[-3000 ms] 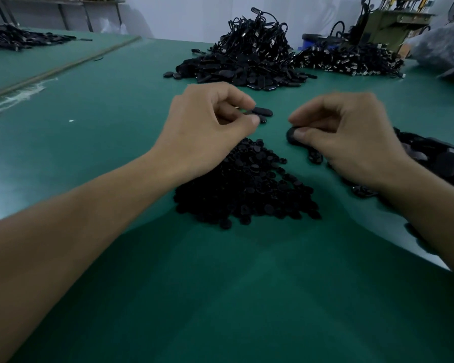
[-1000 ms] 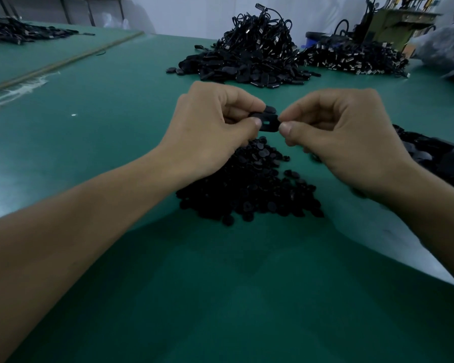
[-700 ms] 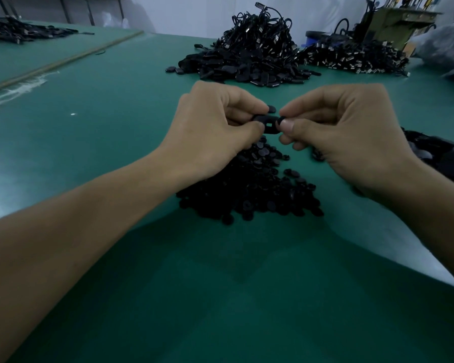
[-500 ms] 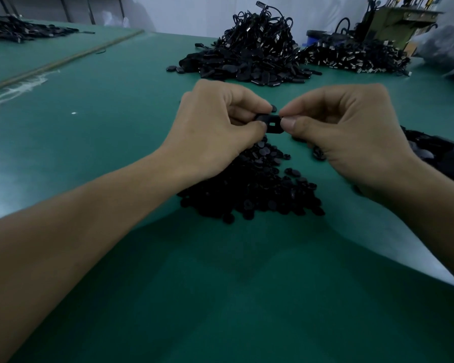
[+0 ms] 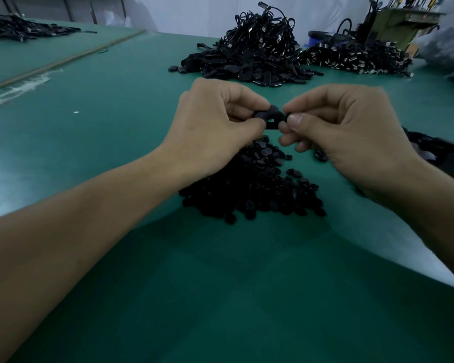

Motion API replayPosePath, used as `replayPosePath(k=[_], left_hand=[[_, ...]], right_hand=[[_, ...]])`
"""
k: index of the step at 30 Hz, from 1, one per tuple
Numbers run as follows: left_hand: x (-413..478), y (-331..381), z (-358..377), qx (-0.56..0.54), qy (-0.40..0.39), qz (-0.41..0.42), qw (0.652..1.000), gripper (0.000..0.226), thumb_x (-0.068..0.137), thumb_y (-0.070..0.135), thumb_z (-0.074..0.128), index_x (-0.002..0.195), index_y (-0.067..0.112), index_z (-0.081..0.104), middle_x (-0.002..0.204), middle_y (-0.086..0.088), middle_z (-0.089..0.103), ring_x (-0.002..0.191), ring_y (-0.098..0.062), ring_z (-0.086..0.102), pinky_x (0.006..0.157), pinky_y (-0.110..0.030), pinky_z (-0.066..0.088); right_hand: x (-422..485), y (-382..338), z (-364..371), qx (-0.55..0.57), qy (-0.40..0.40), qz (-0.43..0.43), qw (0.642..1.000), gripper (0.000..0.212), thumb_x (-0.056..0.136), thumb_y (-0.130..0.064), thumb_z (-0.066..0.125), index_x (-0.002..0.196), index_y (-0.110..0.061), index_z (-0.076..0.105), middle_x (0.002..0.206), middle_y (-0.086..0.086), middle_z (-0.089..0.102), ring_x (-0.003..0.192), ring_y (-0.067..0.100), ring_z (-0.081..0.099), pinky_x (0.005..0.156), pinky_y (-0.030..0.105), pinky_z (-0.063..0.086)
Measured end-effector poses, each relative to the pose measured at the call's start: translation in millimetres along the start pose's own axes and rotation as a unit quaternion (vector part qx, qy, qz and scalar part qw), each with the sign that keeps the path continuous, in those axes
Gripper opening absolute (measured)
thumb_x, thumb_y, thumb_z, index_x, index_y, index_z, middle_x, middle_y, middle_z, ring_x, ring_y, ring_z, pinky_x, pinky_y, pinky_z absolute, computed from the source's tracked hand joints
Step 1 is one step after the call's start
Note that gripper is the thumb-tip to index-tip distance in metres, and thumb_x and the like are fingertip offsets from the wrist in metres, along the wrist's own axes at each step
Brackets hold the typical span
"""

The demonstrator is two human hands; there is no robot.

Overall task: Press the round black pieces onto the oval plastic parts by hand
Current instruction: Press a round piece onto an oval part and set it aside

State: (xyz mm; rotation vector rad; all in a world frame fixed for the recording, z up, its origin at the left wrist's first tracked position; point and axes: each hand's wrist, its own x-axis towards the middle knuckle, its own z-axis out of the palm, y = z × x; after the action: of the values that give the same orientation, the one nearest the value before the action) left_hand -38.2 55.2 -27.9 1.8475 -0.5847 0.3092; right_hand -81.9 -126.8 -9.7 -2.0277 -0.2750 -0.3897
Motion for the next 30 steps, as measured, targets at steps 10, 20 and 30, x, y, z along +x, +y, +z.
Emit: replayPosePath(k=[10,20,30], left_hand=[[-0.8,3.7,1.3,-0.006,-0.011,0.012,1.0,0.021,0.082,0.009,0.078,0.087,0.029,0.075,0.077,0.006,0.076,0.071,-0.005,0.073,0.077,-0.027,0.061],[0.0,3.7,3.3,-0.023,-0.018,-0.002,1.0,0.018,0.081,0.007,0.079,0.094,0.019,0.077,0.08,0.0,0.077,0.074,-0.011,0.074,0.078,-0.031,0.062],[0.1,5.5,1.7,-0.087,-0.051,-0.025,0.995,0.02,0.083,-0.002,0.076,0.095,0.014,0.073,0.083,-0.009,0.076,0.072,-0.016,0.073,0.07,-0.024,0.059]], right_hand=[[0.3,-2.1,0.2,-0.019,0.041,-0.02,0.999,0.017,0.087,-0.012,0.076,0.081,-0.027,0.073,0.077,0.002,0.073,0.063,0.003,0.061,0.058,0.013,0.05],[-0.5,-1.9,0.9,-0.045,0.037,-0.024,0.998,0.017,0.088,-0.013,0.075,0.083,-0.028,0.07,0.076,-0.005,0.074,0.067,0.003,0.069,0.061,0.011,0.049],[-2.2,-6.6,2.4,-0.071,0.051,-0.031,0.996,0.018,0.086,-0.011,0.077,0.082,-0.028,0.07,0.074,-0.005,0.073,0.07,0.007,0.07,0.059,0.012,0.049]])
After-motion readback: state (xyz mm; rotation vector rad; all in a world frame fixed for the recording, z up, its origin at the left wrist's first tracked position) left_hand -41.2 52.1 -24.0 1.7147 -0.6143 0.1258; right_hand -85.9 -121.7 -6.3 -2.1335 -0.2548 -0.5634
